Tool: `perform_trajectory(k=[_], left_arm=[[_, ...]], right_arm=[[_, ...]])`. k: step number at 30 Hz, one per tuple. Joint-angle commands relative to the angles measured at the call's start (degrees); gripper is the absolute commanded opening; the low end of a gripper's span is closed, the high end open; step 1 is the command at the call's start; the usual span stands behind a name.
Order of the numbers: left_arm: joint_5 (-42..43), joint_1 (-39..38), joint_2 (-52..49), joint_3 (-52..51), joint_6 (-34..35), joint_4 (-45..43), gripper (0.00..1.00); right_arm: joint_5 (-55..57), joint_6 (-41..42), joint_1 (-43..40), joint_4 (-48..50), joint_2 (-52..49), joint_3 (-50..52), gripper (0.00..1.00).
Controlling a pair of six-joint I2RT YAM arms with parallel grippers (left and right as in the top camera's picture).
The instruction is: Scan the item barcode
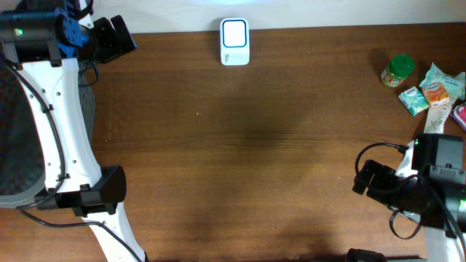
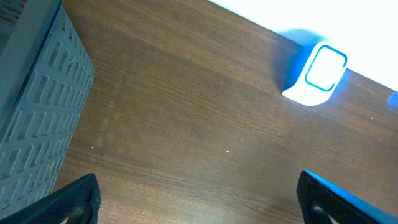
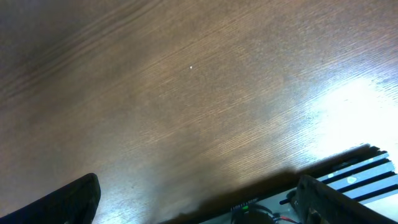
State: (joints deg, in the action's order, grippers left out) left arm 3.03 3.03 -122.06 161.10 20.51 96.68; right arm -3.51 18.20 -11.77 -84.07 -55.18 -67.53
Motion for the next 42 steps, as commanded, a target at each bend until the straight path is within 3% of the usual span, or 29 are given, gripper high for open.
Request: perform_trajectory(k=[1,5,7,10,14,19,29,37,42], left_arm=[[0.2,0.1,0.9,0.1,-0.9,0.0,0.99],[0.2,0.1,0.9,0.1,-0.9,0.0,0.99],[0.2,0.1,0.9,0.1,-0.9,0.0,0.99],[0.2,0.2,0.9,0.1,-0.9,0.0,0.99],[0.2,0.1,0.9,0.1,-0.9,0.0,0.99],[0.2,0.1,0.9,0.1,-0.9,0.0,0.99],[0.2,0.1,0.9,0.1,-0.9,0.0,0.99],[0.2,0.1,0.9,0.1,-0.9,0.0,0.99],[0.2,0.1,0.9,0.1,-0.9,0.0,0.99]], right_arm=[[0.3,0.0,0.6,1.4,-1.2,0.3,0.99],[-0.4,-4.2,7.1,9.2,0.9,1.1,0.99],[-0.1,-7.5,14.8,15.4,8.3,3.7,0.98],[1.3,-7.5,18.5,15.8,16.3,6.4,0.99],[9.0,-8.3,18.4,22.6,28.6,11.3,0.99],[9.4,-19.0,18.3,31.6,36.1,21.7,0.99],[0.6,-19.9,14.4,72.7,50.5,57.3,0.99],[-1.2,-19.9,13.1,82.5,55.0,67.2,0.99],[-1.0,-22.3,12.0,79.8,55.0,67.2,0.99]])
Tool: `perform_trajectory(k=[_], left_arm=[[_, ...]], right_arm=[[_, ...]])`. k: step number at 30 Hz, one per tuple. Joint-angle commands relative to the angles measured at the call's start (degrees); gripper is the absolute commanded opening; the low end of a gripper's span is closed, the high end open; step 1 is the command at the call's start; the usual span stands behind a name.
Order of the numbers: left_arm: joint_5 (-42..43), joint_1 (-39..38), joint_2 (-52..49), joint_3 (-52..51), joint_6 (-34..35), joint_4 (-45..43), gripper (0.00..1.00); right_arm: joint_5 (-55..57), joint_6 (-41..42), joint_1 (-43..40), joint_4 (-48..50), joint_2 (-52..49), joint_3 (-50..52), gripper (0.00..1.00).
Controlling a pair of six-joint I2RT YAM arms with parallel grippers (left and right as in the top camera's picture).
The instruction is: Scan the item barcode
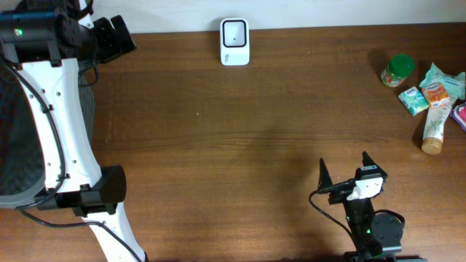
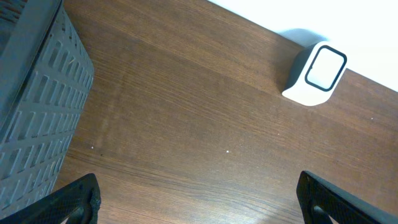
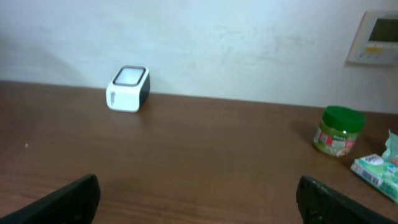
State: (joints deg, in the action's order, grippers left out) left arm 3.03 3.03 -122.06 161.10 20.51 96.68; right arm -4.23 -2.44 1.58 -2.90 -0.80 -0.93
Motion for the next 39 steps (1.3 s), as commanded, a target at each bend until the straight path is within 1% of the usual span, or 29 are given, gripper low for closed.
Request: perform_trajectory(k=[1,23,31,32,34,36,38,39], left_arm=[[0.2,0.1,0.9,0.1,-0.9,0.0,0.99],[0.2,0.1,0.9,0.1,-0.9,0.0,0.99],[-1.9,-0.1,1.4,0.2,-0.9,0.0,0.99],[-2.0,-0.6,1.8,0.2,-1.2,0.0,0.99],[-4.5,-2.9,3.2,0.0,-4.2,0.0,0.99],[-8.2,-5.4,5.5,-1.7,-4.8,0.0,0.99],[-9.3,-7.4,10.5,-7.4,-4.8,-0.5,0.99],[-9.4,-8.1,14.2,-12.3,-4.8,-2.1,0.99]], right_arm=[[-0.3,-1.7,-1.7,-1.4,0.6,0.6,0.99],[0.1,-1.8,-2.0,-1.3,0.6,0.6,0.99],[0.1,-1.8,-2.0,-1.3,0.6,0.6,0.99],[0.1,-1.8,-2.0,-1.3,0.6,0.6,0.99],[0.1,-1.8,-2.0,-1.3,0.6,0.6,0.99],[0.1,-1.8,-2.0,-1.3,0.6,0.6,0.99],[0.1,-1.8,-2.0,-1.3,0.6,0.6,0.99],[0.1,-1.8,-2.0,-1.3,0.6,0.6,0.99]])
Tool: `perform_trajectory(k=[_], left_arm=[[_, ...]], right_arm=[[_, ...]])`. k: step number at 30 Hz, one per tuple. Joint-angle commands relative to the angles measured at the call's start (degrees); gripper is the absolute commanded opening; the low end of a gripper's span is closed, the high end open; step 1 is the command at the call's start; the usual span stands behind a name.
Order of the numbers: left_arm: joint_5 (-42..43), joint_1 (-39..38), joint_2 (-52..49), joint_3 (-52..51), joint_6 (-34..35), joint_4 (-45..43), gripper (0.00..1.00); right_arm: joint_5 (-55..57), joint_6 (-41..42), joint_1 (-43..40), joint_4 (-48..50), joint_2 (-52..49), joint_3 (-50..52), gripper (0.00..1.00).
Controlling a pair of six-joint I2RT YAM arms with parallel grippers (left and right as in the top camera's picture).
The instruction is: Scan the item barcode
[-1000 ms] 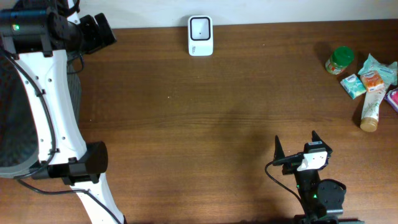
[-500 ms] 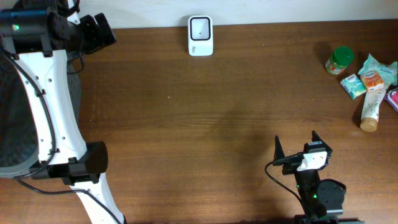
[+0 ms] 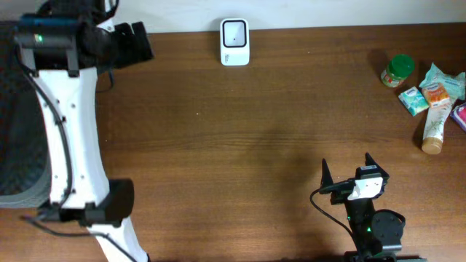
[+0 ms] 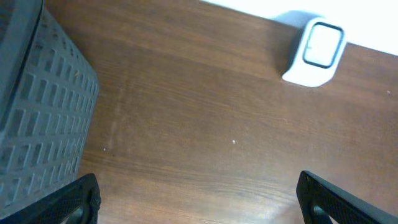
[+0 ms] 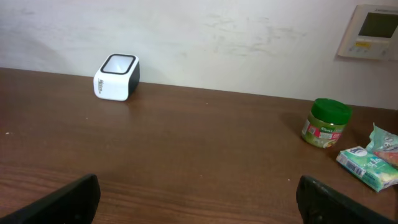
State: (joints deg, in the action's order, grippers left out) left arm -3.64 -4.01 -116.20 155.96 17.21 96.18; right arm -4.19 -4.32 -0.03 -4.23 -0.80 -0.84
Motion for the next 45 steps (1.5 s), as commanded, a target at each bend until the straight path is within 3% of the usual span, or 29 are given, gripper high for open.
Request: perform_trajectory(k=[1,6,8,13,16,18,22,26,34,43,45], left_arm=[[-2.9,-1.6,11.7,-12.3,-1.5,-3.8,0.99],[-1.9,-1.6,30.2,-43.6,-1.7,-19.5,0.99],[1.0,-1.6,39.1,-59.3,-2.8,-30.1,0.99],[15.7,-1.6,63.9,-98.8,-18.9,-63.1,0.99],[15.8,-1.5,82.2,-120.1,-25.8,-76.7,0.99],[15.9,-1.5,92.3,-129.0,-26.8,-78.8,0.99],[15.1,-1.4,100.9,-136.7,-26.8,-79.7,0.99],[8.2,-1.0,105.6,-140.8,-26.8,-81.4,0.99],[8.3,5.9,115.9,-155.4,-19.8,-96.9,0.99],[8.0,8.6,115.9,-155.5,-19.3,-91.8,0.99],[5.5,8.6,115.9,-155.5,-12.1,-91.4,0.99]], right_arm=[[0.1,0.1,-0.4,0.0,0.6,0.5,0.99],[0.1,0.1,-0.4,0.0,0.6,0.5,0.99],[0.1,0.1,-0.4,0.0,0.6,0.5,0.99],[0.1,0.1,-0.4,0.0,0.6,0.5,0.99],[0.1,0.1,-0.4,0.0,0.6,0.5,0.99],[0.1,0.1,-0.4,0.0,0.6,0.5,0.99],[0.1,0.1,-0.4,0.0,0.6,0.5,0.99],[0.1,0.1,-0.4,0.0,0.6,0.5,0.99],[0.1,0.1,-0.4,0.0,0.6,0.5,0.99],[0.1,0.1,-0.4,0.0,0.6,0.5,0.99],[0.1,0.1,-0.4,0.0,0.6,0.5,0.98]])
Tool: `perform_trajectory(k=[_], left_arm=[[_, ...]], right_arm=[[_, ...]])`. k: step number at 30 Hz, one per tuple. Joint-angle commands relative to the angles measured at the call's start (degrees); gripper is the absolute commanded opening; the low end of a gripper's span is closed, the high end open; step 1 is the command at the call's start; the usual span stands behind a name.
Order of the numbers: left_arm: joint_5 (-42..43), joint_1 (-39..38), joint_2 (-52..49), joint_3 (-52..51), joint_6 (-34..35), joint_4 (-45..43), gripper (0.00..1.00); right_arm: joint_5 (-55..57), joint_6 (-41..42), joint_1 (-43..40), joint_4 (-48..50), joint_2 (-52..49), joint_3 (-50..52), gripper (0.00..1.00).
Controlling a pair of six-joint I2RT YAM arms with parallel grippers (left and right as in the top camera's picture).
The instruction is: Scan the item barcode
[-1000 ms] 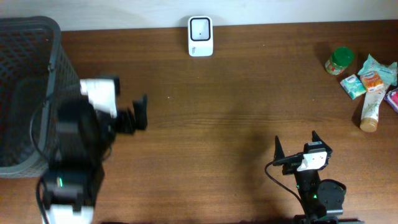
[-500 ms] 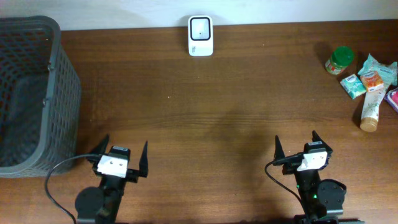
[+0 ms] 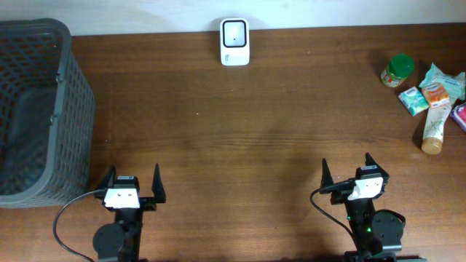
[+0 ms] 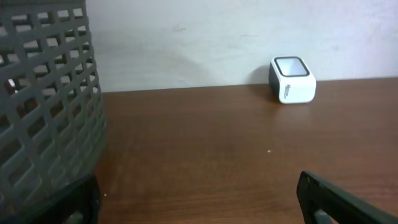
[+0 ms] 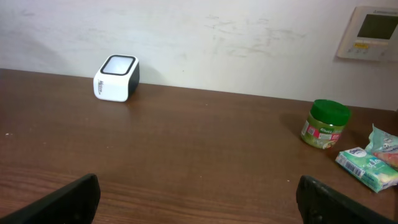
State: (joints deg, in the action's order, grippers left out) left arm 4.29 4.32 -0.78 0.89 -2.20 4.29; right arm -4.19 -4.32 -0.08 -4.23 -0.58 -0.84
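Note:
The white barcode scanner (image 3: pixel 234 42) stands at the table's back edge, its dark window facing up; it also shows in the left wrist view (image 4: pixel 292 79) and the right wrist view (image 5: pixel 116 78). The items lie at the far right: a green-lidded jar (image 3: pixel 397 70), small packets (image 3: pixel 413 100) and a tube (image 3: pixel 434 131). My left gripper (image 3: pixel 132 175) is at the front left, open and empty (image 4: pixel 198 179). My right gripper (image 3: pixel 345 162) is at the front right, open and empty (image 5: pixel 198 179). Both point toward the back wall, far from the items.
A tall grey mesh basket (image 3: pixel 33 109) fills the left end of the table, close to the left gripper (image 4: pixel 43 124). A wall panel (image 5: pixel 373 31) hangs behind the jar (image 5: pixel 325 123). The table's brown top (image 3: pixel 240 138) lies between the arms and the scanner.
My left arm was stretched out over the back left corner and is now folded at the front left, so the basket shows in full. The right arm and the items have not moved.
First the left arm reached over the back left, the right gripper faced down at the right edge, and the scanner glowed blue. Then the right arm was folded at the front right and the glow was gone. Now both arms sit folded at the front.

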Motion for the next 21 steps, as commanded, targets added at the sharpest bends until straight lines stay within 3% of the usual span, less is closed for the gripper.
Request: perform_trajectory(k=[1,2,9,21], left_arm=[[-3.6,0.2,0.5,-0.4,10.8,0.5,0.99],[-4.5,0.2,0.5,-0.4,13.7,0.5,0.99],[-4.1,-0.6,0.5,-0.4,3.8,0.7,0.99],[-3.6,-0.6,0.5,-0.4,0.0,0.5,0.99]], right_arm=[[0.1,0.1,-0.3,0.0,0.4,0.5,0.99],[0.1,0.1,-0.3,0.0,0.4,0.5,0.99],[0.1,0.1,-0.3,0.0,0.4,0.5,0.99],[0.1,0.1,-0.3,0.0,0.4,0.5,0.99]])
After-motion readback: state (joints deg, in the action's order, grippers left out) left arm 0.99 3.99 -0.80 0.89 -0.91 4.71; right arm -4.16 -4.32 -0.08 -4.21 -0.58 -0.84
